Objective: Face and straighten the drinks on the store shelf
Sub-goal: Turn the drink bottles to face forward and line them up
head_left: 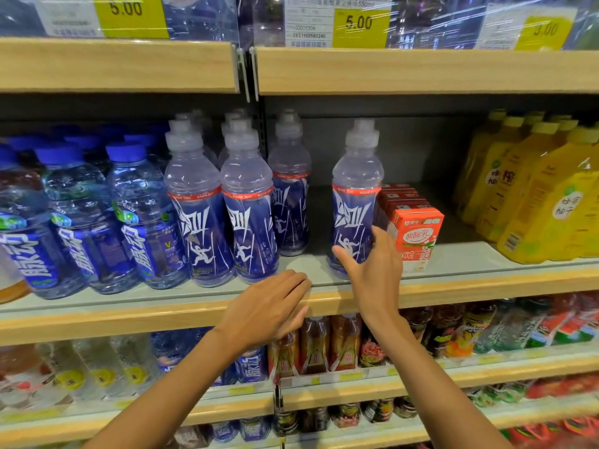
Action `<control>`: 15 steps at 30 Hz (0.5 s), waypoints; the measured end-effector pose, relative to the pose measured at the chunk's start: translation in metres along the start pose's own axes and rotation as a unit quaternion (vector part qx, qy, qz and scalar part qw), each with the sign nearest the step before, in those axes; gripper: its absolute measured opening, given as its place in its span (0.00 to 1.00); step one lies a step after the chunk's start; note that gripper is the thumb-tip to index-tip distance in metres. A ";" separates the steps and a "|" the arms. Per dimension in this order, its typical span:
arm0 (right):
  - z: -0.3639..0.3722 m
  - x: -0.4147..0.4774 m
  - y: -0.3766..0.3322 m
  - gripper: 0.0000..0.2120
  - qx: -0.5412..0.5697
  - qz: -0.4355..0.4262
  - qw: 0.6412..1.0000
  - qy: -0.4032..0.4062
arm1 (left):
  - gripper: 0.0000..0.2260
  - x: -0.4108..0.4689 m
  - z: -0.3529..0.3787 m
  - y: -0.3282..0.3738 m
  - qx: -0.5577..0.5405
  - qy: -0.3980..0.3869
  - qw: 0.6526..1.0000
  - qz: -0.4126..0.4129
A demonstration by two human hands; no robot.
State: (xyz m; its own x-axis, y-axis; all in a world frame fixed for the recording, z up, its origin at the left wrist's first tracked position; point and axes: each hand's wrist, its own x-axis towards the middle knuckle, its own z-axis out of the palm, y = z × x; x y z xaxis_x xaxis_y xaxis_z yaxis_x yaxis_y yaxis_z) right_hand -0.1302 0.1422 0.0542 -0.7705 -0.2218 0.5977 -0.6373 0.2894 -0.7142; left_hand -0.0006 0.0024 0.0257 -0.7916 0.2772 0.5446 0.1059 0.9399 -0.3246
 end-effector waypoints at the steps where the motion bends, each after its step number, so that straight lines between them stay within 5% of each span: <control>1: 0.004 0.005 0.000 0.28 -0.015 0.003 1.000 -0.002 | 0.19 0.000 0.000 0.000 -0.001 0.001 1.000 0.000; 15: 0.028 0.047 0.006 0.16 -0.118 0.026 0.990 -0.070 | 0.19 -0.007 0.000 0.000 0.024 0.019 0.999 0.011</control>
State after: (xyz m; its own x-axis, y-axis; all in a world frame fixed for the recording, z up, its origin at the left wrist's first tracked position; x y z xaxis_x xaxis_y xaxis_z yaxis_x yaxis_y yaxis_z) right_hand -0.1712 0.1075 0.0679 -0.8071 -0.3226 0.4946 -0.5884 0.5097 -0.6277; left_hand 0.0048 0.0005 0.0221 -0.7656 0.3065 0.5656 0.0935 0.9229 -0.3736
